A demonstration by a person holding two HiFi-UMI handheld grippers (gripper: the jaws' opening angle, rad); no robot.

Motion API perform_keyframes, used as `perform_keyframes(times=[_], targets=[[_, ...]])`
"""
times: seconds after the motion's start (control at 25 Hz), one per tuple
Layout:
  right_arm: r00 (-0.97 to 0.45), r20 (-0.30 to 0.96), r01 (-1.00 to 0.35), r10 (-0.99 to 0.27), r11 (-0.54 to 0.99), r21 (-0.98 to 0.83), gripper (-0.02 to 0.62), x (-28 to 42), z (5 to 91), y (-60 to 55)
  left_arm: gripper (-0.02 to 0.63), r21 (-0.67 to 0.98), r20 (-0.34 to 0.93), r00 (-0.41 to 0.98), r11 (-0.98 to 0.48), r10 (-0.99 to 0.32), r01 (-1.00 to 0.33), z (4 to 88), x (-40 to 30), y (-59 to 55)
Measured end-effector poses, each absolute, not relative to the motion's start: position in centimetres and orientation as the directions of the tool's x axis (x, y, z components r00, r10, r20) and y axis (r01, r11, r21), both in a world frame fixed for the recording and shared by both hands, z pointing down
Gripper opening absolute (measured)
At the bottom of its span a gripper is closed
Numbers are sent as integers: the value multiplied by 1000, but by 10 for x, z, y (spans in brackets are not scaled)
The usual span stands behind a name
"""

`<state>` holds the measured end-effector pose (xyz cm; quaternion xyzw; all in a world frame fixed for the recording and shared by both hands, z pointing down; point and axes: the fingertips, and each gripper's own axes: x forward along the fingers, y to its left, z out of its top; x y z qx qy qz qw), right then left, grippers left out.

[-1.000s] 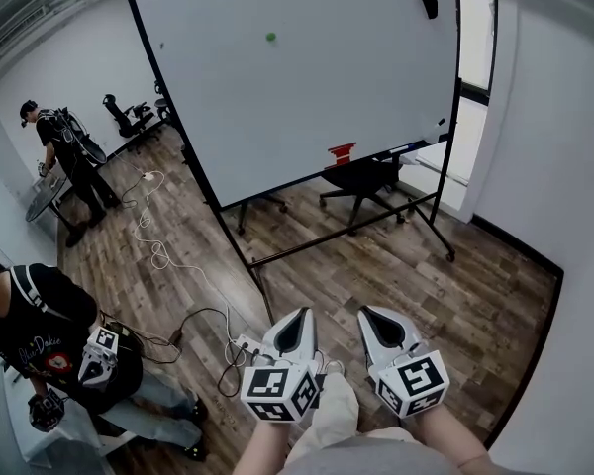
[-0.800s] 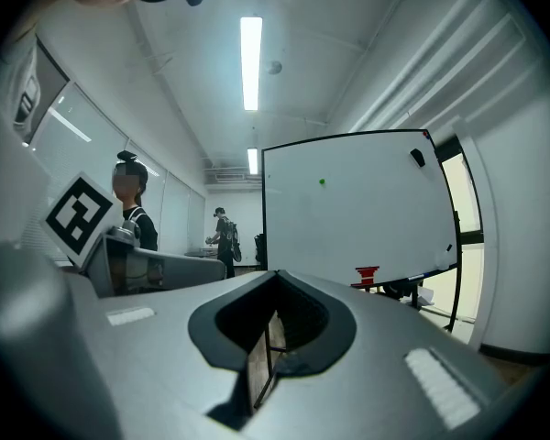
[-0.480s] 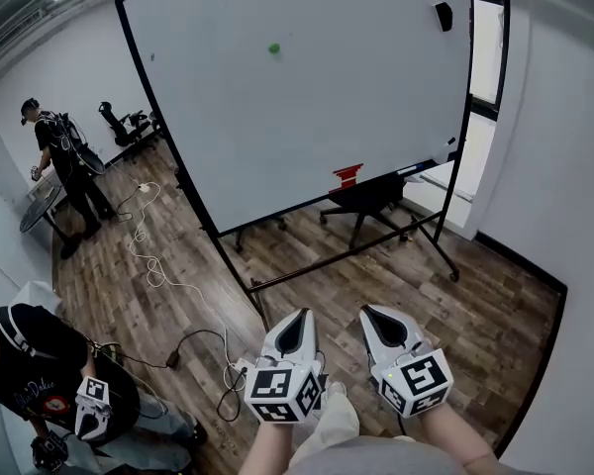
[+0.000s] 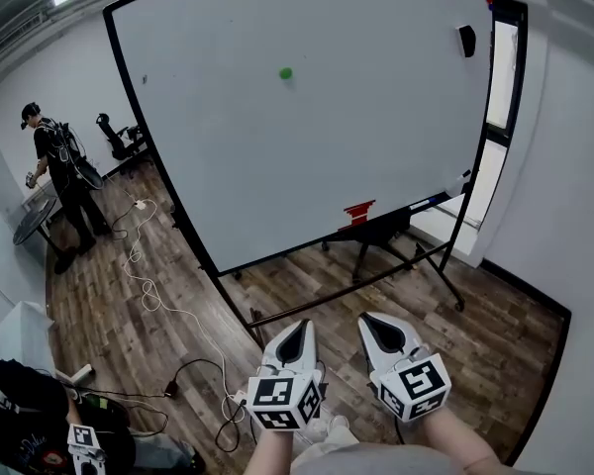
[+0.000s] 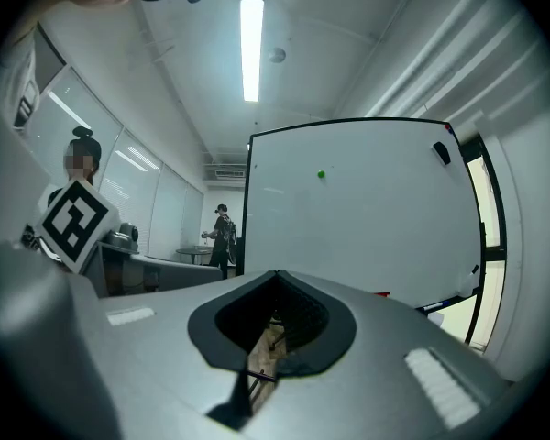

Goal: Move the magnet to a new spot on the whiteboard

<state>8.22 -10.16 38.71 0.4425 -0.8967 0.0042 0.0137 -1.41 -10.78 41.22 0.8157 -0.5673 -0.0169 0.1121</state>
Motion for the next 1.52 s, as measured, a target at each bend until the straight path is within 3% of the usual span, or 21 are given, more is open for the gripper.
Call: perform_keyframes(times=[0.96, 1.52], targets=[[-591, -4, -806, -807, 590, 50, -2, 34, 370, -272, 5, 209, 109, 366, -339, -924, -917, 418, -65, -270], [-630, -73, -769, -773, 608, 198, -2, 4, 278, -370, 5, 211, 132, 307, -275, -943, -938, 426, -99, -303]])
